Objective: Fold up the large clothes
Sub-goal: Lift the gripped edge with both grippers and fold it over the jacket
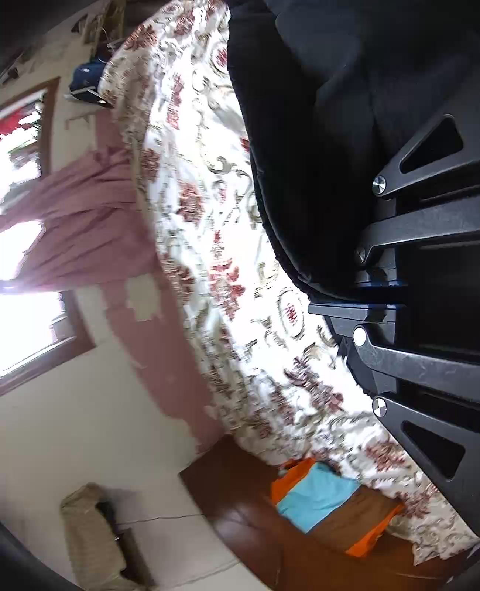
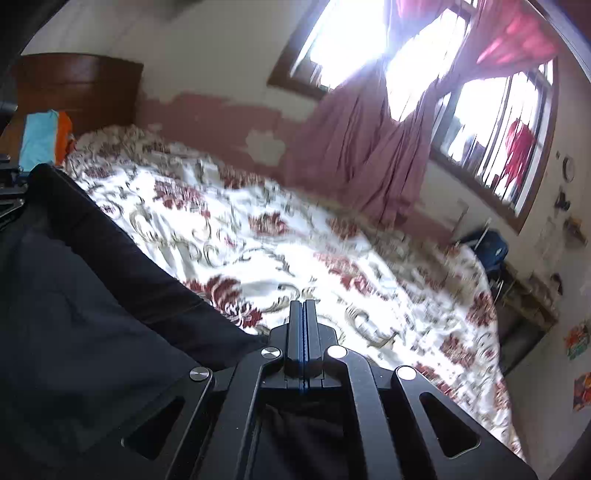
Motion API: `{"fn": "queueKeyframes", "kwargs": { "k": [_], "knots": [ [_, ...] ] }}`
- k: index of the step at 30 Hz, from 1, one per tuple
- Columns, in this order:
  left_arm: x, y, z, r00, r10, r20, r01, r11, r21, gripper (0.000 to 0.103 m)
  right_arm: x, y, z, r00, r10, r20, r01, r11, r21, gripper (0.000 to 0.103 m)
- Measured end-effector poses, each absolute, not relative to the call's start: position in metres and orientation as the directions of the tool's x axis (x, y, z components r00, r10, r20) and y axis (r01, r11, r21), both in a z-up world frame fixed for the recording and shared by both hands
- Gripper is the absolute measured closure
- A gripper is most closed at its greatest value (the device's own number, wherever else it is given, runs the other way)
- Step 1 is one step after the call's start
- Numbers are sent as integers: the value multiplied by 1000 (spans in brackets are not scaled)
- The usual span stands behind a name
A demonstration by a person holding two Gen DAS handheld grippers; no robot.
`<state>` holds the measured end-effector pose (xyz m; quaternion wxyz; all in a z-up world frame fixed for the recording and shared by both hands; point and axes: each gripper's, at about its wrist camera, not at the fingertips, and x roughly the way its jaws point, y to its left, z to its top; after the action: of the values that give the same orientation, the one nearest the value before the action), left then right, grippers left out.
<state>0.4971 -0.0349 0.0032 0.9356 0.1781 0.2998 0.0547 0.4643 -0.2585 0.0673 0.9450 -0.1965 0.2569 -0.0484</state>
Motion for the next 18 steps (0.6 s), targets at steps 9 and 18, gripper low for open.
{"fn": "queueKeyframes", "kwargs": {
  "k": [9, 18],
  "knots": [
    [509, -20, -8, 785, 132, -605, 38, 965, 260, 95, 449, -271, 64, 861, -138, -489, -31, 946, -321, 103],
    [484, 19, 26, 745, -95, -661, 111, 994, -18, 92, 370, -279, 88, 870, 16, -493, -135, 969, -207, 33]
  ]
}}
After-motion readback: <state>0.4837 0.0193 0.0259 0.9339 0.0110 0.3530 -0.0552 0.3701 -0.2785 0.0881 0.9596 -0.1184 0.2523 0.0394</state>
